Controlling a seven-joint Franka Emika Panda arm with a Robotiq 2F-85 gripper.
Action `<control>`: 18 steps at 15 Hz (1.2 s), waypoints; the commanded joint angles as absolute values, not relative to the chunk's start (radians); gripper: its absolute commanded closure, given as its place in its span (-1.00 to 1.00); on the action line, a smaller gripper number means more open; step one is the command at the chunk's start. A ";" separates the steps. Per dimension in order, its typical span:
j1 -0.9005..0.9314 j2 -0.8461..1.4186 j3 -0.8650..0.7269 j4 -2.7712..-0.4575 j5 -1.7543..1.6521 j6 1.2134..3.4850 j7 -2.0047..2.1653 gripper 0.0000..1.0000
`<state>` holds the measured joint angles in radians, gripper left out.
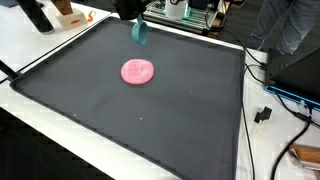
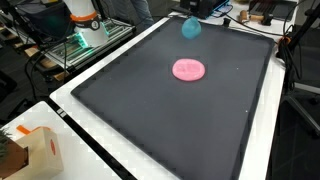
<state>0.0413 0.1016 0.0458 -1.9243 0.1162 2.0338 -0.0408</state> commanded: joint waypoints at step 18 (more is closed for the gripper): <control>-0.179 0.292 -0.011 -1.800 0.682 1.693 -0.791 0.50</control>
